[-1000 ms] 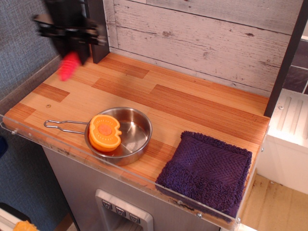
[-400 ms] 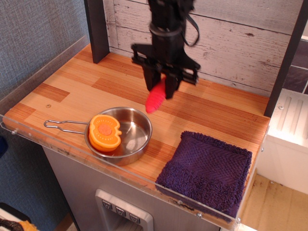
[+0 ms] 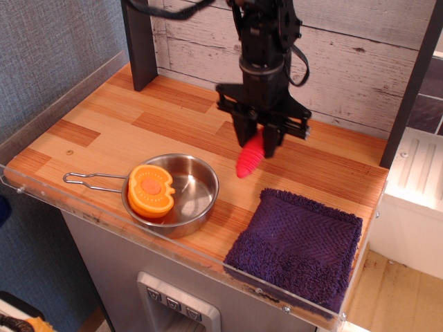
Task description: Move the spoon to the upper part of the counter.
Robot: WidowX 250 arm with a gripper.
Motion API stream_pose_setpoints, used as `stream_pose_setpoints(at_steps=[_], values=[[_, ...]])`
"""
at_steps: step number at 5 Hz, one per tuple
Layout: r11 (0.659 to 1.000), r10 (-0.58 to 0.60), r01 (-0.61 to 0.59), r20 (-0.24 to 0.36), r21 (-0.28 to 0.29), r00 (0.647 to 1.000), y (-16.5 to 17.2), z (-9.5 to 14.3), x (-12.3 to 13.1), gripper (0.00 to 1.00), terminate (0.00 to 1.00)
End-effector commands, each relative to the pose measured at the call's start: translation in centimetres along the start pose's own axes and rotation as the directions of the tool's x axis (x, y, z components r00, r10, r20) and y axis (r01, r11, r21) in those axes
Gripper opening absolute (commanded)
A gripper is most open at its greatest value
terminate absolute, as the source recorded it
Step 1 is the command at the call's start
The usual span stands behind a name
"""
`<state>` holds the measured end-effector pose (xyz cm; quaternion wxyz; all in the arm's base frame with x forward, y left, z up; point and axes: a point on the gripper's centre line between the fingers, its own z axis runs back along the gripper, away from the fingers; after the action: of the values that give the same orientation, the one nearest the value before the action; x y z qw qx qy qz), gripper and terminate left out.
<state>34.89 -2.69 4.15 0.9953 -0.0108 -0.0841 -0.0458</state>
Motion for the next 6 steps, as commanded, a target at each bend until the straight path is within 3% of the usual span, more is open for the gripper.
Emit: stream_pose_setpoints(at_steps=[1, 2, 3, 4, 5, 6], values=[[0.997, -0.075, 0.078, 0.099, -0.024, 0.992, 0.9, -0.3, 1.7, 0.0, 0.0], [0.999, -0.032, 0.034, 0.064, -0.02, 0.997, 0.7, -1.4, 1.3, 0.0, 0.0], [1.0, -0.014, 0.014, 0.031, -0.01, 0.999, 0.6, -1.9, 0.7, 1.0, 0.0], [1.0, -0.021, 0.021, 0.036, 0.001, 0.999, 0.3, -0.9, 0.3, 1.0, 0.0], [0.999, -0.051, 0.05, 0.102, 0.007, 0.994, 0.7, 2.9, 0.0, 1.0, 0.0], [0.99, -0.134, 0.127, 0.132, 0.061, 0.982, 2.1, 6.8, -2.3, 1.0, 0.0]])
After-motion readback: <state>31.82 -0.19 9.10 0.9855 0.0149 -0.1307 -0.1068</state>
